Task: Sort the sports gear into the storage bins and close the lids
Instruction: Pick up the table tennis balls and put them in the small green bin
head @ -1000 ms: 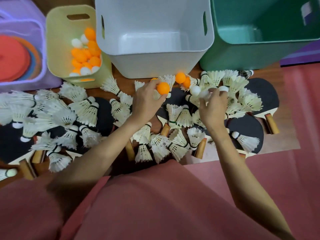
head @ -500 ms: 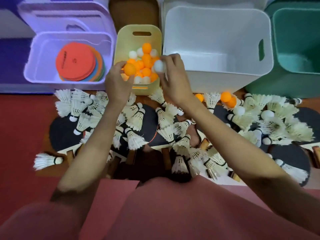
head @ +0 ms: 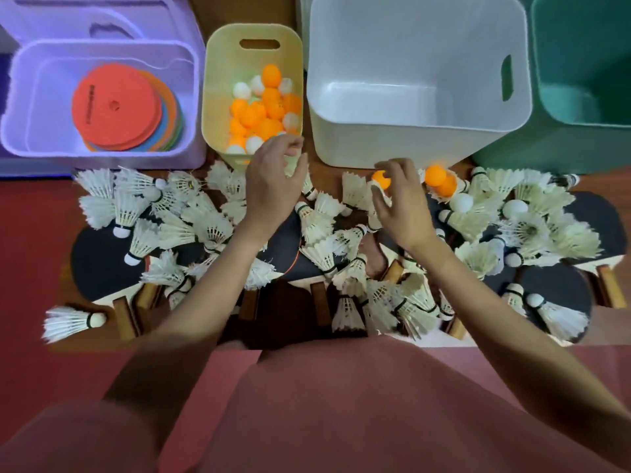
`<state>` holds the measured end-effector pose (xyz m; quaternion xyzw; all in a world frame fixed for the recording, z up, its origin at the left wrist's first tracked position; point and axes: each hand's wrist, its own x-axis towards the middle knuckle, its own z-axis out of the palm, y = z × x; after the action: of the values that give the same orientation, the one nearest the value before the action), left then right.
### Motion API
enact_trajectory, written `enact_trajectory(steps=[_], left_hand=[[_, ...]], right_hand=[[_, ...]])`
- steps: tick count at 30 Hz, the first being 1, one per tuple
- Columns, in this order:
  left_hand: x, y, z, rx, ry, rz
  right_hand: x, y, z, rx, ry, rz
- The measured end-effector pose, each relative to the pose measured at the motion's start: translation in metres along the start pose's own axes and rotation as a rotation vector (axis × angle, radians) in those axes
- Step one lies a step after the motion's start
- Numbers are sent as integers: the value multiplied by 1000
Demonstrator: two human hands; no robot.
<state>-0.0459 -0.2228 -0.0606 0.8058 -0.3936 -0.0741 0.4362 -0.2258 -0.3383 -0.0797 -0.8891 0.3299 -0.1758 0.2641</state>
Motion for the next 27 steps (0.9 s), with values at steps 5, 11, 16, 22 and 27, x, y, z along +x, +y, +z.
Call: enact_trajectory(steps=[5, 11, 16, 22, 27], left_hand=[[-7, 17, 59, 94, -283, 29], [3, 33, 115, 156, -402, -75], [8, 39, 149, 297, -423, -164], [7, 48, 177, 502, -375, -262], [7, 48, 187, 586, -354, -318]], right_hand=[[-19, 60, -26, -124, 38, 271], [-19, 99, -31, -148, 61, 408], [-8, 106, -24, -189, 124, 445], [10, 106, -12, -258, 145, 551], [18, 113, -10, -242, 112, 565]])
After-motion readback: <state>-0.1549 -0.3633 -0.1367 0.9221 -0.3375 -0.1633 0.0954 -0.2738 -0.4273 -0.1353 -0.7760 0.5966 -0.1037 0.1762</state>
